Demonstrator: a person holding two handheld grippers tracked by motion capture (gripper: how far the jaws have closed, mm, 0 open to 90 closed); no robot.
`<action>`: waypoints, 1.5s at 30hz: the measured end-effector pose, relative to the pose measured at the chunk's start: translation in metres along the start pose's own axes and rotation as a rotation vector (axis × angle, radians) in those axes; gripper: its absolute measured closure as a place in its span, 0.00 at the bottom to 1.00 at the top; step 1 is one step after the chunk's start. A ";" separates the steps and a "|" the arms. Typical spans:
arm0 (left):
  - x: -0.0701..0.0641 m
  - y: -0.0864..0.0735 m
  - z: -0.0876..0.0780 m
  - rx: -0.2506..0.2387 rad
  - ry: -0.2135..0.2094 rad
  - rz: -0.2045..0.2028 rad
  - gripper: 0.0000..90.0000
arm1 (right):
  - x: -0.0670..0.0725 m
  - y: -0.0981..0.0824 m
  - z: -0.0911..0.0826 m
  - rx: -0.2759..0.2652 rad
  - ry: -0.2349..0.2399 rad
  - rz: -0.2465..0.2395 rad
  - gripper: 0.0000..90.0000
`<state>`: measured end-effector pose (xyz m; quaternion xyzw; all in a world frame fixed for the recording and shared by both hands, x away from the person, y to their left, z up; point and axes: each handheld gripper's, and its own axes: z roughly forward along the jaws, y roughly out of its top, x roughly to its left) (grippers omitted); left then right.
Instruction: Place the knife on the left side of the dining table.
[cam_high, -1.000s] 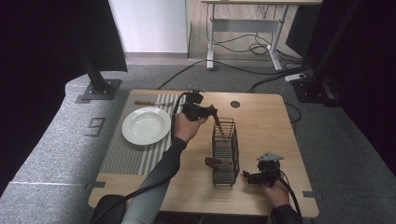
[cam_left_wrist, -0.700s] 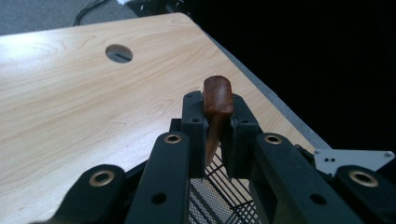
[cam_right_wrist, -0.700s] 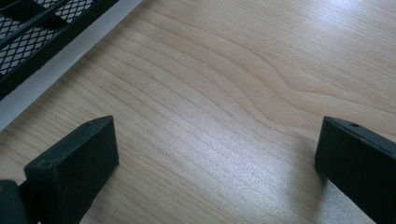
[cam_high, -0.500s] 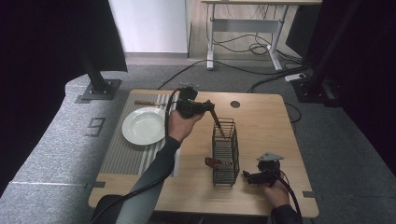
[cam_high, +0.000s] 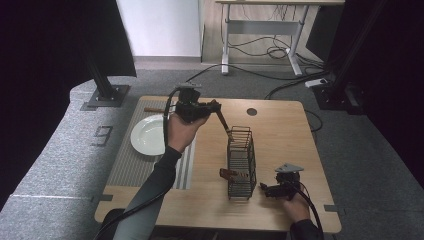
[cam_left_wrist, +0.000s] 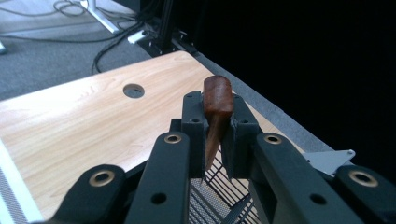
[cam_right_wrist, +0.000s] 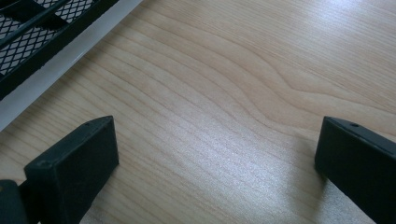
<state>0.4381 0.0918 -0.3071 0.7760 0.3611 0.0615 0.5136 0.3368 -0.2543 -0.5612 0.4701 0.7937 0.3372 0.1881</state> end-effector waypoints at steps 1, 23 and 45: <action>0.000 0.000 -0.004 -0.006 0.002 0.003 0.89 | 0.000 0.000 0.000 0.000 0.001 0.000 0.00; 0.010 -0.017 -0.077 -0.084 0.104 0.001 0.89 | 0.000 0.000 0.000 0.000 0.000 -0.001 0.00; 0.033 -0.089 -0.106 -0.045 0.226 -0.074 0.89 | 0.000 0.000 0.000 -0.001 0.000 -0.001 0.00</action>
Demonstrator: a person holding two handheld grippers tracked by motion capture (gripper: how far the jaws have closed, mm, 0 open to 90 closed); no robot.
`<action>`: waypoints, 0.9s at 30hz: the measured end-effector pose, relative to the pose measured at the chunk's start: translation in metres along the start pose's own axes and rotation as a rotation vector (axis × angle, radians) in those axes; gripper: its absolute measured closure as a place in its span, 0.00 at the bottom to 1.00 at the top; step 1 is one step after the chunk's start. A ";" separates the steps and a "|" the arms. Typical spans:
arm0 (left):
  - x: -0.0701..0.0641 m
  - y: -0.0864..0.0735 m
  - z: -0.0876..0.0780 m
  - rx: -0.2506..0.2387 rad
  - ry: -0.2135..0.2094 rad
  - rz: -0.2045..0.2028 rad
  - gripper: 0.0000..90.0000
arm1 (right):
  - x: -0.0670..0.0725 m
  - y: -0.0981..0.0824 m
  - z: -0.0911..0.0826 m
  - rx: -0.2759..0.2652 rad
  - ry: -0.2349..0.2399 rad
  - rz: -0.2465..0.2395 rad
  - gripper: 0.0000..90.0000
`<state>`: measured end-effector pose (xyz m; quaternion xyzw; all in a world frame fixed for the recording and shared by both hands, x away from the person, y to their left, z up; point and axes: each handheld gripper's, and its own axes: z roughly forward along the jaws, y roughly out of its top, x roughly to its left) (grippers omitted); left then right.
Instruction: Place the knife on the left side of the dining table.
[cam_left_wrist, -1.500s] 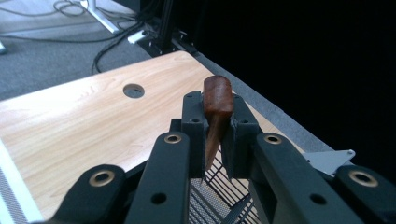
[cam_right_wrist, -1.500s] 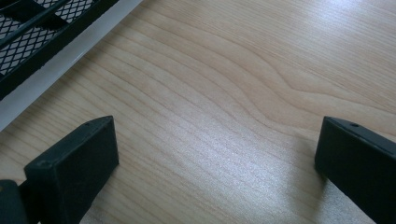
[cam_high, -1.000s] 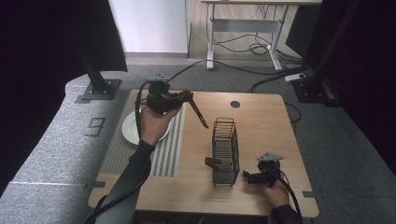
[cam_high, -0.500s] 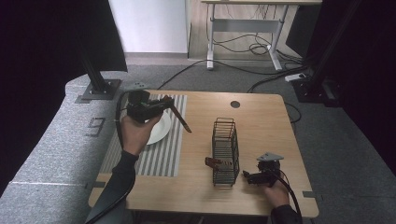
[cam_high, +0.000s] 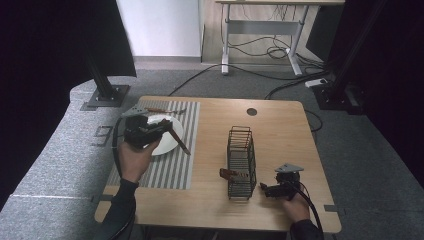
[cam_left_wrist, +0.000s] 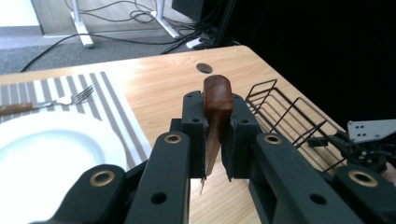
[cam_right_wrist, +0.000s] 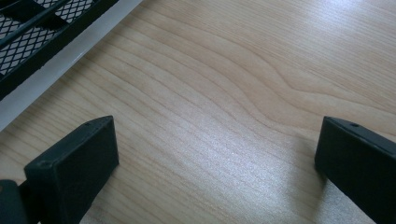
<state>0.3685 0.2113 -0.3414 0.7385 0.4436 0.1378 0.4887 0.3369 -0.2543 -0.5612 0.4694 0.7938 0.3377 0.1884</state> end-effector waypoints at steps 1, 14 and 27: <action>0.000 0.000 0.000 0.000 0.000 0.000 0.89 | 0.000 0.000 0.000 0.000 0.000 0.000 0.00; 0.021 -0.038 -0.006 0.026 0.068 -0.074 0.89 | 0.000 0.000 0.000 -0.002 0.000 0.001 0.00; 0.045 -0.069 0.007 0.028 0.042 -0.193 0.89 | 0.000 0.000 0.000 -0.002 0.000 -0.001 0.00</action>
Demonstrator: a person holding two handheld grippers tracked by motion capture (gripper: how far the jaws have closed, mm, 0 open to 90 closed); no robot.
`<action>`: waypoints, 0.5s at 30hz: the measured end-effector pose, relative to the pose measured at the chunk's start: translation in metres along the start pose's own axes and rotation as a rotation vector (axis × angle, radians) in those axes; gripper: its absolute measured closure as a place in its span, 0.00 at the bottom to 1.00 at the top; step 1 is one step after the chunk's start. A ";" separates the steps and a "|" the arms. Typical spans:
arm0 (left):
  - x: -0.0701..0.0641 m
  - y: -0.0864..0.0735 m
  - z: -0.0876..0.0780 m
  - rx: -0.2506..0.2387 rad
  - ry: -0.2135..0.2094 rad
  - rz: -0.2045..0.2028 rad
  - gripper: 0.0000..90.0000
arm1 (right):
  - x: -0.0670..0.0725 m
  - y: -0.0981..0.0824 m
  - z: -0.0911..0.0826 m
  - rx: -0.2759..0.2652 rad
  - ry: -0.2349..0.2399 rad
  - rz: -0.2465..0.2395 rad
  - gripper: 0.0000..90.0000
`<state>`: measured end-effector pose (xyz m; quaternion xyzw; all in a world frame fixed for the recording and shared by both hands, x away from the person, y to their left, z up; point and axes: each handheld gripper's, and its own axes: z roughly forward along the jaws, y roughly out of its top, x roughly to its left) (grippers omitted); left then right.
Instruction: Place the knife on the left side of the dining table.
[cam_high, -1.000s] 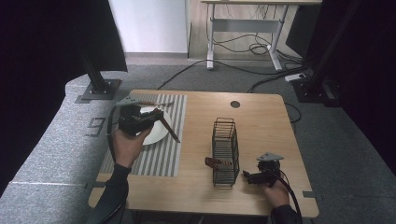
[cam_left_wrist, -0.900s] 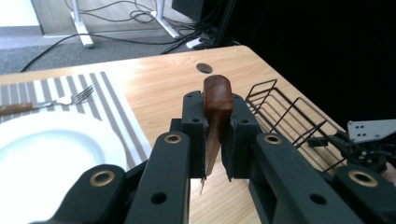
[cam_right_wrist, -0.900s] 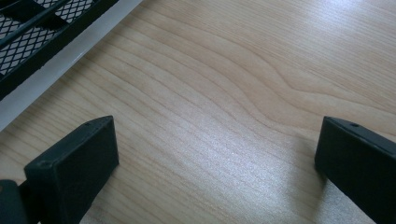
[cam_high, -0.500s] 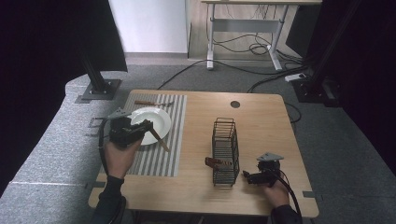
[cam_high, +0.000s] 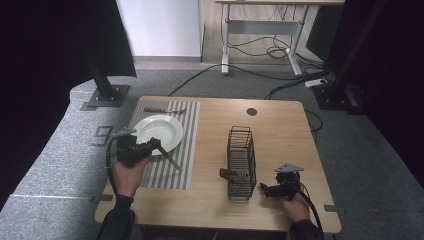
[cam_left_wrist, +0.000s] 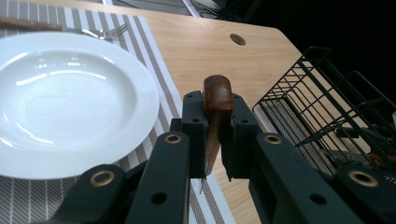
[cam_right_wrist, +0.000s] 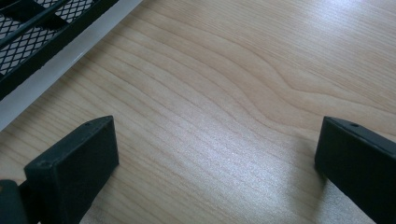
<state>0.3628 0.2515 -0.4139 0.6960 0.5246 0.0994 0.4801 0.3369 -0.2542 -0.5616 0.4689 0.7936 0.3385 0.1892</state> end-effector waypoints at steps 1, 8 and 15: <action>0.002 -0.001 0.000 0.002 0.005 -0.003 0.89 | 0.000 0.000 0.000 0.000 0.000 0.000 0.00; 0.011 -0.008 -0.003 -0.017 0.040 0.007 0.88 | 0.000 0.000 0.000 0.000 0.000 0.000 0.00; 0.016 -0.015 -0.002 -0.024 0.144 0.070 0.80 | 0.000 0.000 0.000 0.000 0.000 0.000 0.00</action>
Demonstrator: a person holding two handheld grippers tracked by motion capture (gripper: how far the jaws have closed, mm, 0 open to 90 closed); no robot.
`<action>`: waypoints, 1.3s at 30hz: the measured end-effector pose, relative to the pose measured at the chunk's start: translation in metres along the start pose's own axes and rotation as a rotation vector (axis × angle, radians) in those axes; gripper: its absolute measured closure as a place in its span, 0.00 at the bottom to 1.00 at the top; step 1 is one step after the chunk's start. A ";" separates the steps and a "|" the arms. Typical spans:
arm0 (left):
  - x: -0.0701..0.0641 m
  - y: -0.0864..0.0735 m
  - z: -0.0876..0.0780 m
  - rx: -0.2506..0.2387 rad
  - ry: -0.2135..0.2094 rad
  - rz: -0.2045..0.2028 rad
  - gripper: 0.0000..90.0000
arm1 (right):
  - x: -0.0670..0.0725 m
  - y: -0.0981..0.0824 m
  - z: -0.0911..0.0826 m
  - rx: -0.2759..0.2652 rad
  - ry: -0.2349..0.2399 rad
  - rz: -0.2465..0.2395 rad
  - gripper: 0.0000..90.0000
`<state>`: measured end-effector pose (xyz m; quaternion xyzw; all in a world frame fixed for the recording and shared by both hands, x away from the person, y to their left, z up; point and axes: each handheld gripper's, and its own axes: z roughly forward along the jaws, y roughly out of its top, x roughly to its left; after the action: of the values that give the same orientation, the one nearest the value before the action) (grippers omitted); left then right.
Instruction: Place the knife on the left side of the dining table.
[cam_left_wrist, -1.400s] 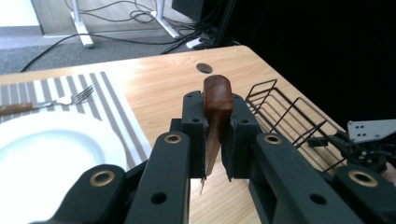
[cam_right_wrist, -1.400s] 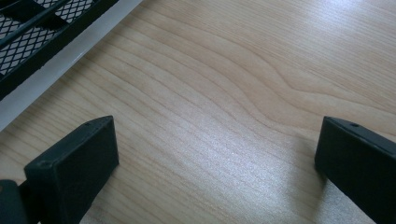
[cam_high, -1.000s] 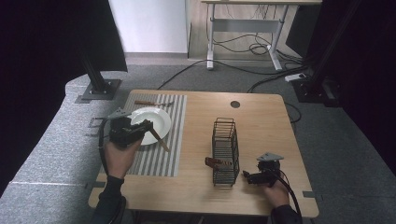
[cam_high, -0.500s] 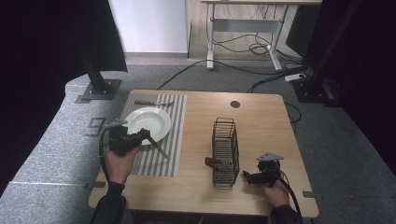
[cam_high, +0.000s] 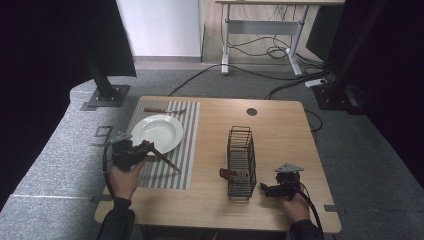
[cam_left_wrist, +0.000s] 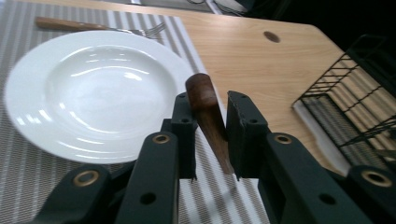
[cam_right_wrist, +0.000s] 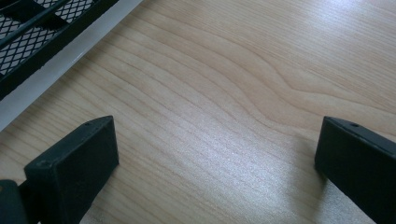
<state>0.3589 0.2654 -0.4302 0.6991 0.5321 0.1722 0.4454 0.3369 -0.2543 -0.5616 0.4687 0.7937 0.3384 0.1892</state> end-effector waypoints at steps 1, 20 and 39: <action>0.000 0.000 0.000 0.000 0.000 0.000 0.79 | 0.000 0.000 0.000 0.000 0.000 0.000 0.00; 0.021 -0.025 0.006 -0.033 0.098 -0.007 0.67 | 0.000 0.000 0.000 0.001 0.000 -0.001 0.00; 0.059 -0.054 0.017 -0.051 0.058 -0.139 0.59 | 0.000 0.000 0.000 0.000 0.000 -0.001 0.00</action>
<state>0.3616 0.3126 -0.4969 0.6436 0.5875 0.1747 0.4584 0.3369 -0.2542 -0.5615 0.4685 0.7939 0.3381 0.1894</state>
